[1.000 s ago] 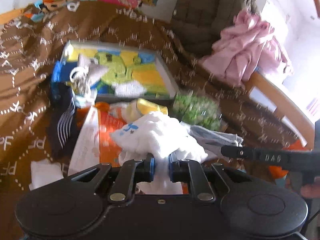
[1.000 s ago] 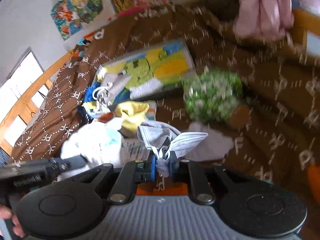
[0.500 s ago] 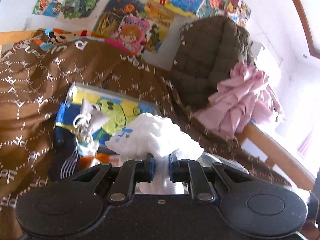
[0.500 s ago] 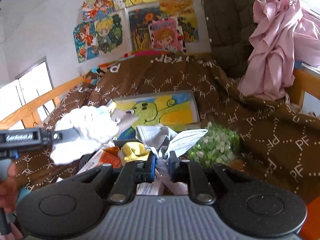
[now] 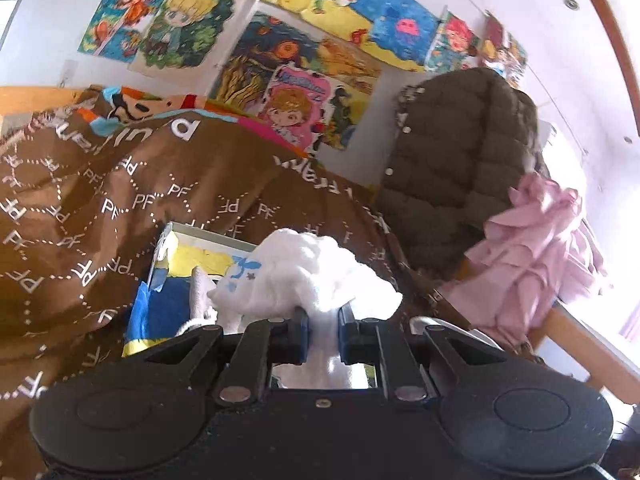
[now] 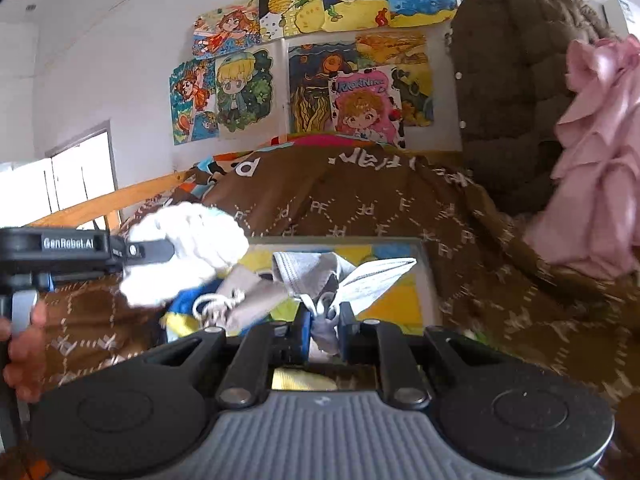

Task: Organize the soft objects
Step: 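Carry the white towel and grey mask with both grippers into the picture tray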

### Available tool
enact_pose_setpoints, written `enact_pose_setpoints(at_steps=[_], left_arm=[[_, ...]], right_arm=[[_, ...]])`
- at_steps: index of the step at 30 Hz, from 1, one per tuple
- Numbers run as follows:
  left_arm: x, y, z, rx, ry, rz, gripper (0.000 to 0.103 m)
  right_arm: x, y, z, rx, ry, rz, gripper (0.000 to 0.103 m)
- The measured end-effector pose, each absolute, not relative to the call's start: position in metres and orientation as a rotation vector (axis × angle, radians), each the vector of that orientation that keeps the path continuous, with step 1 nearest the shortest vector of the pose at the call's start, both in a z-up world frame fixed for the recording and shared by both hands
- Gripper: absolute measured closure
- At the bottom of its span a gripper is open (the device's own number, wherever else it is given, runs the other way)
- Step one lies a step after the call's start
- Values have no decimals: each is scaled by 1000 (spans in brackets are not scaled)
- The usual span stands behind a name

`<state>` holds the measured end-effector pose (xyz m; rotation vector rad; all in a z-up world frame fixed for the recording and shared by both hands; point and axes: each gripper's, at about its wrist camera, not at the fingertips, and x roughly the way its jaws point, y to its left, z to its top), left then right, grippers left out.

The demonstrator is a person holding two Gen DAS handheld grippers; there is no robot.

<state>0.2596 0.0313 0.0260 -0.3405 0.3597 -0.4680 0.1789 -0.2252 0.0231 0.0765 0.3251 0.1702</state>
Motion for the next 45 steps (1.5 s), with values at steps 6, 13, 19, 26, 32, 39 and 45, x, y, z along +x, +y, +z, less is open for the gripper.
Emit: enact_pose_setpoints(at_steps=[6, 13, 19, 26, 32, 39, 45], left_arm=[[312, 30, 12, -332, 362, -454, 88], [358, 18, -9, -369, 425, -454, 88], [375, 2, -34, -326, 496, -466, 88], [390, -1, -49, -313, 582, -436, 88], [394, -5, -55, -275, 633, -398, 86], [395, -11, -56, -229, 678, -363, 75], [391, -15, -48, -211, 690, -334, 50]], right_arm=[[246, -215, 12, 145, 331, 164, 88], [294, -224, -20, 202, 440, 121, 88], [314, -225, -42, 198, 529, 92, 88], [320, -224, -54, 210, 582, 84, 87], [324, -220, -61, 204, 620, 81, 82], [323, -223, -61, 190, 643, 54, 74], [319, -227, -53, 168, 650, 29, 66]])
